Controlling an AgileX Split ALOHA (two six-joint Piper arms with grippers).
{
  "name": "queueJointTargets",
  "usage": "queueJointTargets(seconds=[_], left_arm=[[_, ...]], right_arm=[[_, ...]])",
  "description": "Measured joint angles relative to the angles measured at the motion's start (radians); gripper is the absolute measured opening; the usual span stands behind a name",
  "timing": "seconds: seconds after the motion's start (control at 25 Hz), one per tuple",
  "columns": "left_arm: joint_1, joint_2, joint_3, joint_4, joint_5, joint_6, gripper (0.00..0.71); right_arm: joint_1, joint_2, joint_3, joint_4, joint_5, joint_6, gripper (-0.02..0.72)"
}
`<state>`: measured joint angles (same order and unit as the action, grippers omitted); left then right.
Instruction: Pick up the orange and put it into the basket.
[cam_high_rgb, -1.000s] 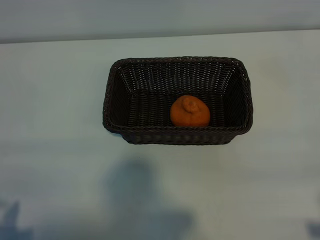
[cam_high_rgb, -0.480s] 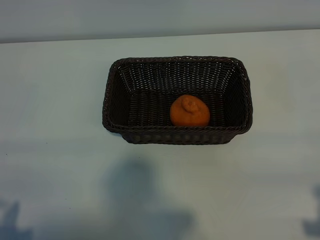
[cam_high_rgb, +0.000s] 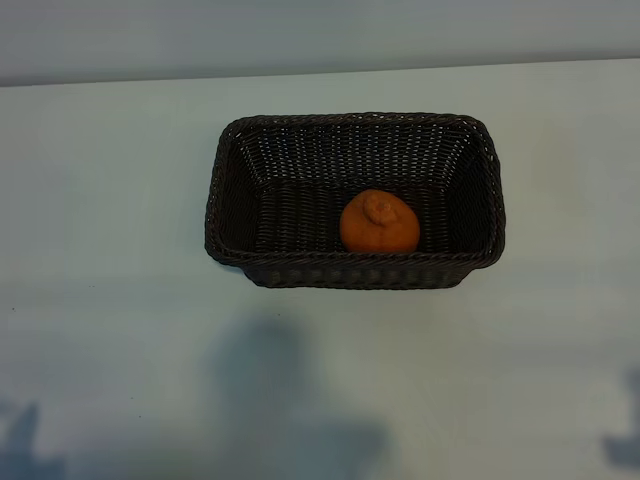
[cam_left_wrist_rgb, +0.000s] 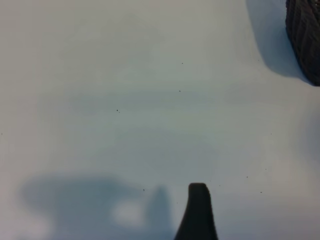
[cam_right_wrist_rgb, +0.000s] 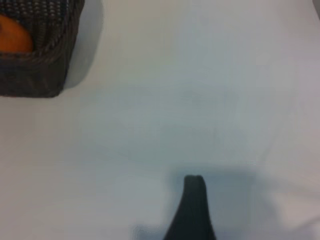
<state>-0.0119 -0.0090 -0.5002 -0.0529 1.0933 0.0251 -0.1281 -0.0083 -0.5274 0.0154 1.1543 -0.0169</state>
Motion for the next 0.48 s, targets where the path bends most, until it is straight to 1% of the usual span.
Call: queueJointTargets(seconds=[0.48], left_arm=[[0.0, 0.0, 0.0, 0.0, 0.0, 0.001, 0.593]], right_arm=[[0.0, 0.0, 0.002, 0.002, -0.01, 0.0, 0.581]])
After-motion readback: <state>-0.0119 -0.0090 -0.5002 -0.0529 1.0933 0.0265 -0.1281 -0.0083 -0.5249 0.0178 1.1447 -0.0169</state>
